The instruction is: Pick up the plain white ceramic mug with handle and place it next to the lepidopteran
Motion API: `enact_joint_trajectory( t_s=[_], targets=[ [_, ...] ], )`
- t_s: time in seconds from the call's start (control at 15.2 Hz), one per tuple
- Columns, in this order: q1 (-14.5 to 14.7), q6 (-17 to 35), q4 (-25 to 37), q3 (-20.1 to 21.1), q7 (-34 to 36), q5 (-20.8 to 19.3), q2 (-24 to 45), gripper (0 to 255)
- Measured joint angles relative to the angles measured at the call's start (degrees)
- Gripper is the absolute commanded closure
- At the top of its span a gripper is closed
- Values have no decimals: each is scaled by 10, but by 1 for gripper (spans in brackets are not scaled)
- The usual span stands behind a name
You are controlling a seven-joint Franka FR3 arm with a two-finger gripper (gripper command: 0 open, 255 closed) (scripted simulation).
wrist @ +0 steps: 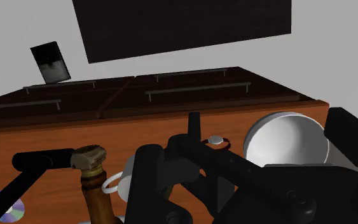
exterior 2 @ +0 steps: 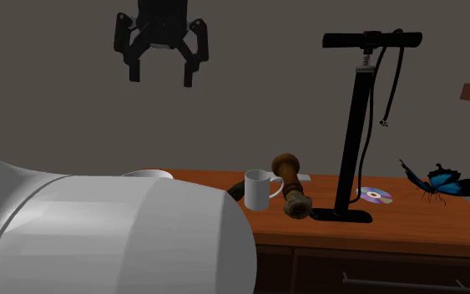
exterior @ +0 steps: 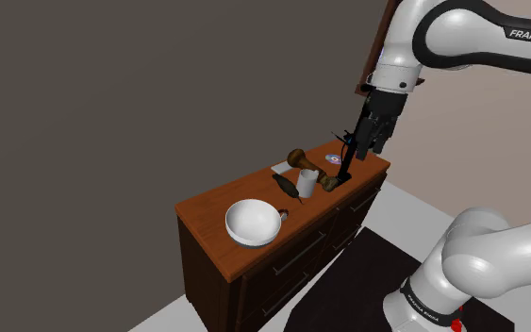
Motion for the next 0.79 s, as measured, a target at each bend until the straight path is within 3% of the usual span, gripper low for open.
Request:
enact_joint_trajectory(
  t_s=[0.26,0.79],
  targets=[
    [0,33,-10,-8,-22,-12,27,0],
    [-5,162,-37,-43,-105,-56,139,0]
  ],
)
